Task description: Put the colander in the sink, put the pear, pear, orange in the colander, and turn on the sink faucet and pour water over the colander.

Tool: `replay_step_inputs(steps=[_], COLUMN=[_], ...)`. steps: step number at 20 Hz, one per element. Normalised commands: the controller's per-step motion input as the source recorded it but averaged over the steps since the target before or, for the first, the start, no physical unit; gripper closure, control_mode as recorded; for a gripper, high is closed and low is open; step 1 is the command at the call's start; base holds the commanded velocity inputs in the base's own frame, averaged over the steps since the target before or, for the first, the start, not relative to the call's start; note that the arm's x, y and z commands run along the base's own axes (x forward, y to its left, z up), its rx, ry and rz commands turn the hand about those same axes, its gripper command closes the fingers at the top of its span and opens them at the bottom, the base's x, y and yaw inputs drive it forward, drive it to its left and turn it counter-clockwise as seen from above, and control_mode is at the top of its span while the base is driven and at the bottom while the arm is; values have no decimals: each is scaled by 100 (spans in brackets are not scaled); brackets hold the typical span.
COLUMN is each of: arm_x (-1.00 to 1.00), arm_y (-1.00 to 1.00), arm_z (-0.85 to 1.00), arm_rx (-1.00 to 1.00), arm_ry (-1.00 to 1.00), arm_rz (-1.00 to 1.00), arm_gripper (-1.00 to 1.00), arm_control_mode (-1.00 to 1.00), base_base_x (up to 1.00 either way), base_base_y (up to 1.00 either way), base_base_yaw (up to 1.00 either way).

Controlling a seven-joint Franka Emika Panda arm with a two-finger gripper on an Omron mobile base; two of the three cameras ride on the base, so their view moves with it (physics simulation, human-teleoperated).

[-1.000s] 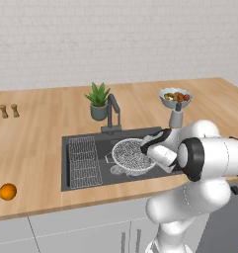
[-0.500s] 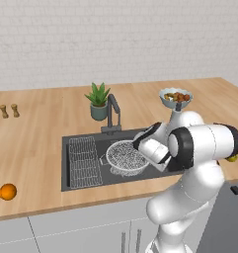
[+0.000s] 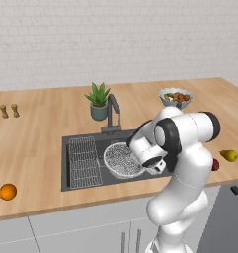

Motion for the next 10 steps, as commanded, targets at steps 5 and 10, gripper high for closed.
replay_step_inputs(steps=[5, 10], arm_x=[15, 10], arm_y=[14, 20], arm_z=[-47, -40], arm_rx=[0, 0], arm_ry=[0, 0], arm_rz=[0, 0], arm_gripper=[100, 100], arm_control_mode=[-100, -100], base_base_x=[0, 0], base_base_y=[0, 0], base_base_yaw=[0, 0])
